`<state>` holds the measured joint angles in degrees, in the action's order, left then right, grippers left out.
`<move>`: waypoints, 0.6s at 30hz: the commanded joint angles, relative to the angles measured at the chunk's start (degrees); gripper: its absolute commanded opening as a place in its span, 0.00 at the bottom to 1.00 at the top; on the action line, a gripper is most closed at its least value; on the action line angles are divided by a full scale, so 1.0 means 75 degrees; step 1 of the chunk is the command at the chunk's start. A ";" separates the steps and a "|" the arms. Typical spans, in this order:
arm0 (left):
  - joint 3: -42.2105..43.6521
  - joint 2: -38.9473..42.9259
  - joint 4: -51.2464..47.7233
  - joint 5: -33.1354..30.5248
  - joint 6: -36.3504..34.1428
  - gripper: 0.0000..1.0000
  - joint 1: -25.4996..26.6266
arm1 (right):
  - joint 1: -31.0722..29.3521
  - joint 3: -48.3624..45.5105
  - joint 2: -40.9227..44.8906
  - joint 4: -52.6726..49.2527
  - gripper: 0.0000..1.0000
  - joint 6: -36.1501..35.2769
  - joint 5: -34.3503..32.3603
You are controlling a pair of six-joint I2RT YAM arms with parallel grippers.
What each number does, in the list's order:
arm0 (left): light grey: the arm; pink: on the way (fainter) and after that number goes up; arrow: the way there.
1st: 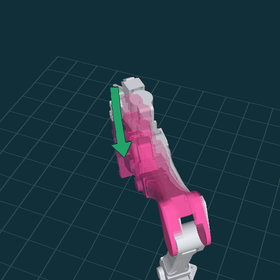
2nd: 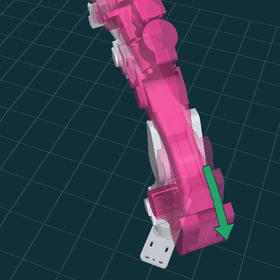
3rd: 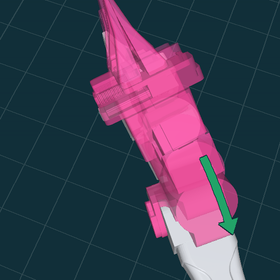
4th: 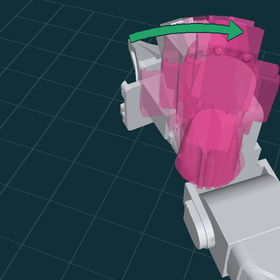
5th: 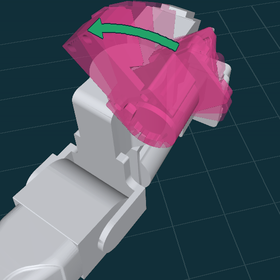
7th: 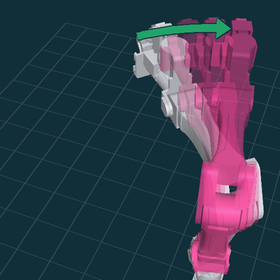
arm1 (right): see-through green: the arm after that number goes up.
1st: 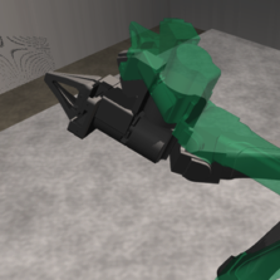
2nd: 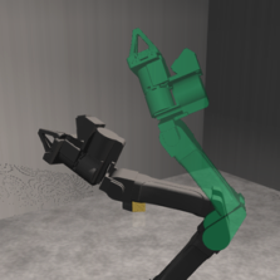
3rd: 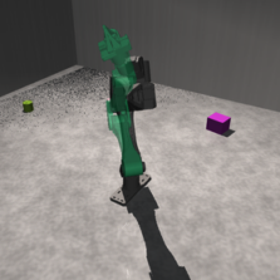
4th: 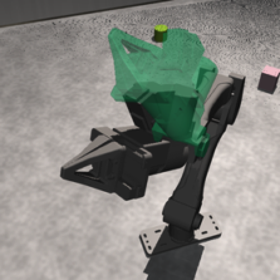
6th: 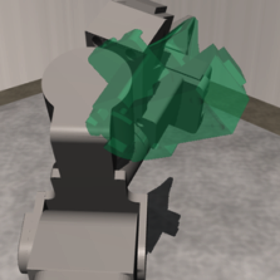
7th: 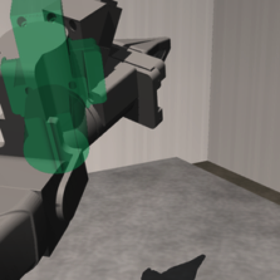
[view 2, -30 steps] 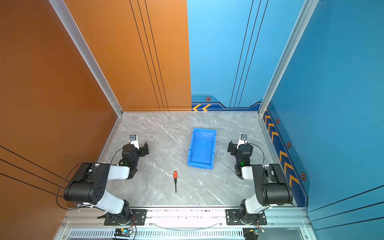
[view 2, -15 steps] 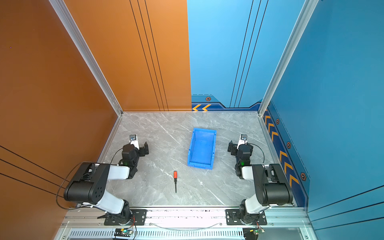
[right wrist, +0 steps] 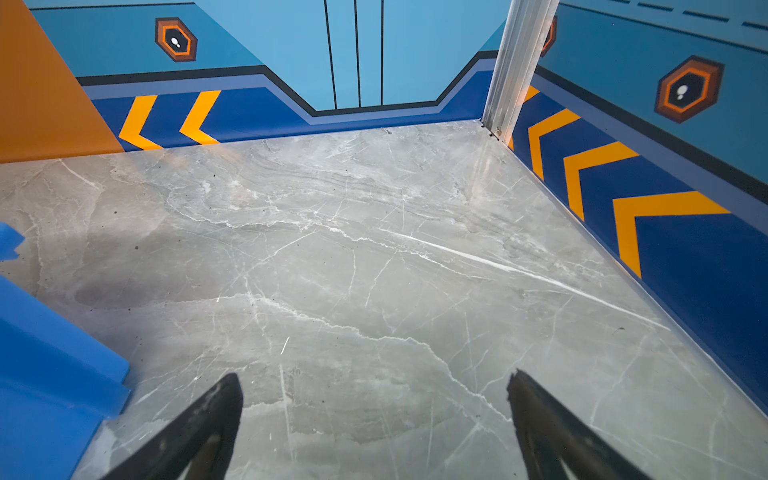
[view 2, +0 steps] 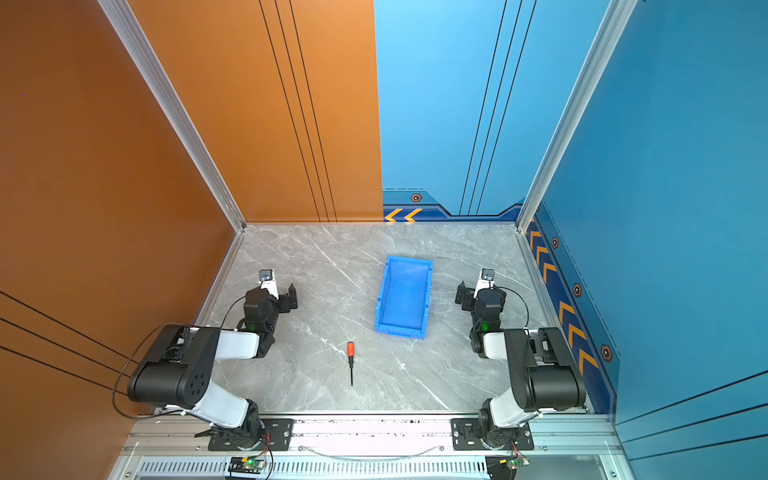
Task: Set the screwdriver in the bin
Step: 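Reach the left gripper over the red-handled screwdriver while the right arm nears the bin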
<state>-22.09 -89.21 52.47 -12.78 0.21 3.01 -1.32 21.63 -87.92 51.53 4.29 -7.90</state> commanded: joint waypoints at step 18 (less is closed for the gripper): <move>-0.2541 0.4118 -1.1047 -0.0793 0.4147 0.98 0.1562 | -0.0827 0.2191 0.3924 -0.7927 1.00 0.1513 -0.0627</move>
<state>-39.75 -58.94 -10.00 -19.46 21.47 11.88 -4.91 33.63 -60.88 8.08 12.14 -11.64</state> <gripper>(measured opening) 0.979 0.999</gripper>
